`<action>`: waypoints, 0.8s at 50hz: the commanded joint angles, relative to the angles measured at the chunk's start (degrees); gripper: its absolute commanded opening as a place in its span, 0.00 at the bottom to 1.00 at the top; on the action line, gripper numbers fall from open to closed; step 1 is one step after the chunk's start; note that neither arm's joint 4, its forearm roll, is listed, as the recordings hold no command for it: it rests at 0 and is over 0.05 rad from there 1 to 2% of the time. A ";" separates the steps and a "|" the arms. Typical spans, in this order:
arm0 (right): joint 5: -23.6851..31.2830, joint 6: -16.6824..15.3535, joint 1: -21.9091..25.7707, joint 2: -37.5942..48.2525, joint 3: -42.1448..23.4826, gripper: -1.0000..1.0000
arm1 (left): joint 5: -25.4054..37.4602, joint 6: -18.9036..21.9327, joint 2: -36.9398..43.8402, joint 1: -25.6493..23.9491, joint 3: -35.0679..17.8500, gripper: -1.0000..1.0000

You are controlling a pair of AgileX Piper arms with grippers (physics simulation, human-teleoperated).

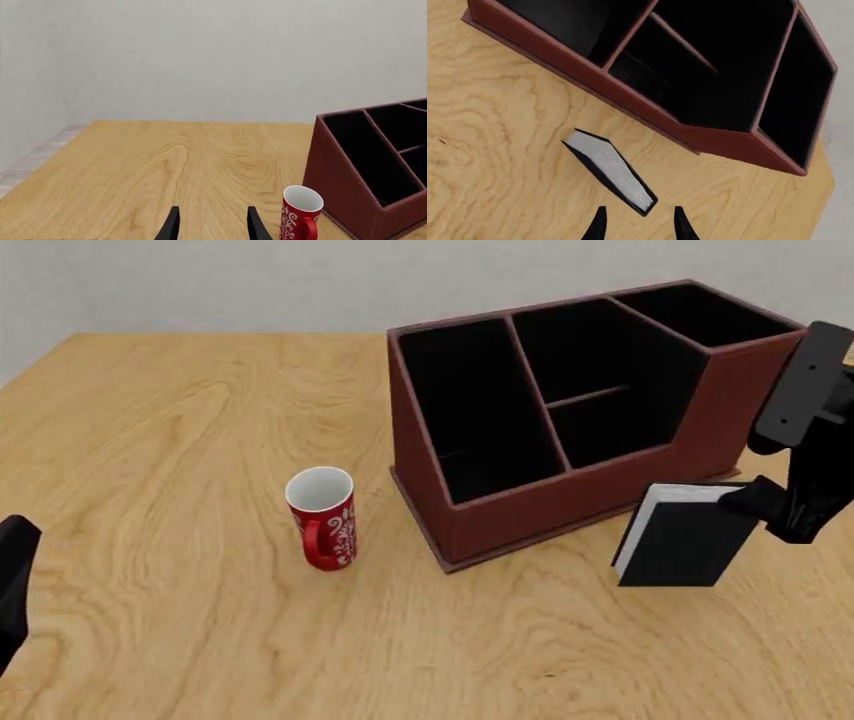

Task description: Pick up the book and place it in the left compartment of the caddy.

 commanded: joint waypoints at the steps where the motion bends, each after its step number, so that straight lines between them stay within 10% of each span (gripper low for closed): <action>1: -1.00 -2.74 -0.28 4.43 -0.68 1.00 | 0.15 -0.36 0.01 0.55 -0.09 1.00; 40: -7.18 -8.62 -1.38 14.35 2.15 1.00 | -1.66 -1.03 0.01 3.08 2.01 1.00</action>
